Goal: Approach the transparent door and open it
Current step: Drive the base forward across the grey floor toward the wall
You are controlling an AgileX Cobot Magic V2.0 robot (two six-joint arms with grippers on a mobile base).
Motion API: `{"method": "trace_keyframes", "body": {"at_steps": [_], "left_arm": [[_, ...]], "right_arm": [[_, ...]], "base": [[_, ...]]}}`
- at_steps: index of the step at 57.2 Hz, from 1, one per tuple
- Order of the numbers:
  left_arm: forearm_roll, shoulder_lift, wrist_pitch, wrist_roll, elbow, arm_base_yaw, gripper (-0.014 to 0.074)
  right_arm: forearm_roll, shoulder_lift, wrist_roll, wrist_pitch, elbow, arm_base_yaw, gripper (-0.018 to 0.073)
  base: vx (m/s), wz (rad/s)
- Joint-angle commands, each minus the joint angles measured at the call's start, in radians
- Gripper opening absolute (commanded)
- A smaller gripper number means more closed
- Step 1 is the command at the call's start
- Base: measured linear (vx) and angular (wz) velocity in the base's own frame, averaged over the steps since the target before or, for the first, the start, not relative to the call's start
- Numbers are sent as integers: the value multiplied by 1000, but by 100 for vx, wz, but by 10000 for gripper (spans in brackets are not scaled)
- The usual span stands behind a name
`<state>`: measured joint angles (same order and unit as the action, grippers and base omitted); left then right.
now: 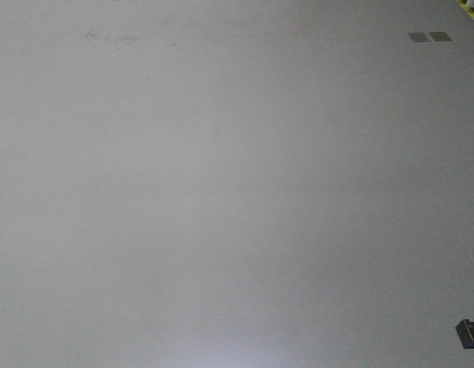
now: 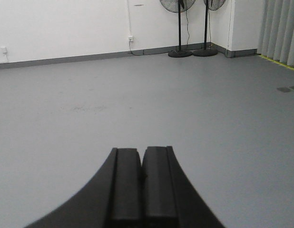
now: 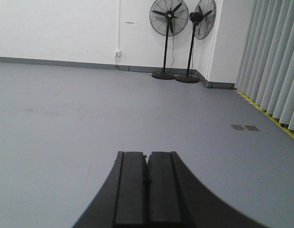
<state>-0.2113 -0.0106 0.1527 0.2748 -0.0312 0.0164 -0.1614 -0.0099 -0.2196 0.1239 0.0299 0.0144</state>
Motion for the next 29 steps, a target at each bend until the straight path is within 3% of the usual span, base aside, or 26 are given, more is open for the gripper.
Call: {"method": "trace_keyframes", "body": {"at_steps": [1, 29], "left_arm": [[-12, -15, -87, -7, -15, 5, -3], [-12, -15, -87, -7, -15, 5, -3]], "right_arm": [[-2, -17, -1, -80, 4, -6, -1], [-2, -17, -1, -80, 4, -6, -1]], "base": [[0, 0], [0, 0]]}}
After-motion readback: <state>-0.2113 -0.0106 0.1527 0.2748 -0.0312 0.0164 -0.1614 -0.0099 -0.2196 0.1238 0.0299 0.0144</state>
